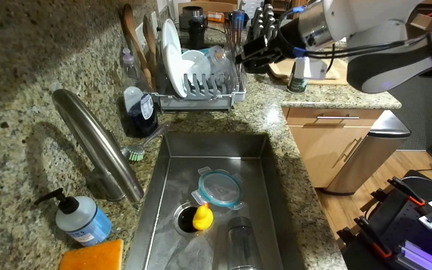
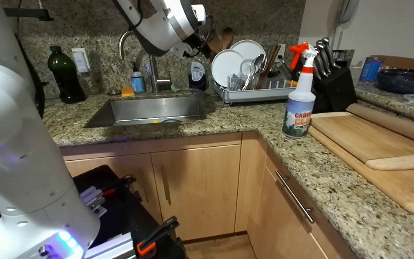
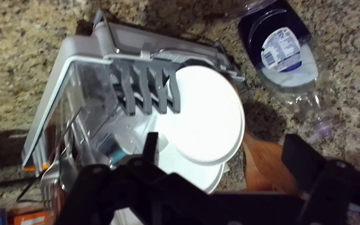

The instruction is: Move the spray bottle to the left, open the faucet

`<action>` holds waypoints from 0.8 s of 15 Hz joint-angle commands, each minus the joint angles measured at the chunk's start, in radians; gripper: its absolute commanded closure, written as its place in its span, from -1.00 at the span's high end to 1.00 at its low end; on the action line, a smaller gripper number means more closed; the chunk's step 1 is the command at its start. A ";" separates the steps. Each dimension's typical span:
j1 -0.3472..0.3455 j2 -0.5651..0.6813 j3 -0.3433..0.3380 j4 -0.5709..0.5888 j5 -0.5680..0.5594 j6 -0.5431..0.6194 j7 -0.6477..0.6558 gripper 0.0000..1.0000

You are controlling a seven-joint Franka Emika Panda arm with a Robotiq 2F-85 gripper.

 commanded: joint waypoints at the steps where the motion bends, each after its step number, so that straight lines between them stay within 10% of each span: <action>1: -0.056 0.259 0.103 0.126 -0.061 0.090 -0.012 1.00; 8: -0.313 0.671 0.623 0.342 -0.199 -0.341 -0.258 1.00; 12: -0.254 0.744 0.682 0.533 -0.164 -0.652 -0.527 1.00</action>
